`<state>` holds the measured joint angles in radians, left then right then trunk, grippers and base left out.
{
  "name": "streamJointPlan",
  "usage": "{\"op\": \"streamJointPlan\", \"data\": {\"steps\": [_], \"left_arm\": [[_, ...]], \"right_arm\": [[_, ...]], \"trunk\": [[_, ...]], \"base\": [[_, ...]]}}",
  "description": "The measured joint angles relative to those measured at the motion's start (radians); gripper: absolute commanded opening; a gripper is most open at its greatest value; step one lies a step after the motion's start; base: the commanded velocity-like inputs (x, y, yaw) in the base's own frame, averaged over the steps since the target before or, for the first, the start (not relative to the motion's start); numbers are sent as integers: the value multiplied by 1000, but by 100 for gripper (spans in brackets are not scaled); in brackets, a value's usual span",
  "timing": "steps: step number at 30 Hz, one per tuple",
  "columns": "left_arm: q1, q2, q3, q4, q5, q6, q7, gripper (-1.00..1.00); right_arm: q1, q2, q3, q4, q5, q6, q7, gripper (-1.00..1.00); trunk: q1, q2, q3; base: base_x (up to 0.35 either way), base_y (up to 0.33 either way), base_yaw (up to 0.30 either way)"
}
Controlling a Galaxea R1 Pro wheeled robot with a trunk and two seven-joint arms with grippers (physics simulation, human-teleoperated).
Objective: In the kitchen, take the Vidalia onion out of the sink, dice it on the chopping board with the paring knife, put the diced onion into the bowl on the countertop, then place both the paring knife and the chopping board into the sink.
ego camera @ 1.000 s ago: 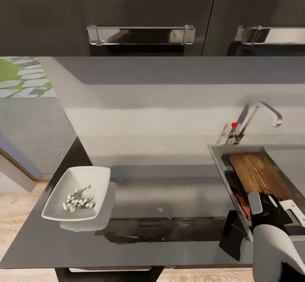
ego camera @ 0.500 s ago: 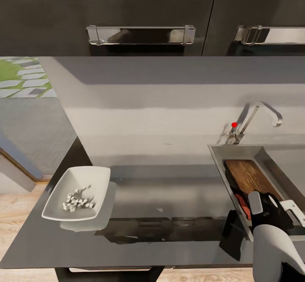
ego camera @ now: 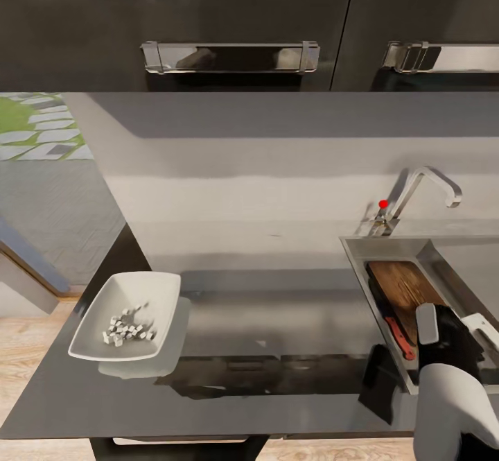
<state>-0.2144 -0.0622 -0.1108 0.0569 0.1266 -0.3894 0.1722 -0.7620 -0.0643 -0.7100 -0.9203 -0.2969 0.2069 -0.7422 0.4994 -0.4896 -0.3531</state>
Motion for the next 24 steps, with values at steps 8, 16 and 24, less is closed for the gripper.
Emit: {"op": "streamJointPlan", "data": {"steps": [8, 16, 24], "left_arm": [[0, 0, 0, 0, 0, 0, 0, 100], [0, 0, 0, 0, 0, 0, 0, 100], [0, 0, 0, -1, 0, -1, 0, 100]], "right_arm": [[0, 0, 86, -190, 4, 267, 103, 100], [0, -13, 92, -362, 17, 522, 340, 100], [1, -121, 188, -387, 135, 617, 653, 100]], "trunk": [[0, 0, 0], [0, 0, 0], [0, 0, 0]], "base": [[0, 0, 0], [0, 0, 0], [0, 0, 0]]}}
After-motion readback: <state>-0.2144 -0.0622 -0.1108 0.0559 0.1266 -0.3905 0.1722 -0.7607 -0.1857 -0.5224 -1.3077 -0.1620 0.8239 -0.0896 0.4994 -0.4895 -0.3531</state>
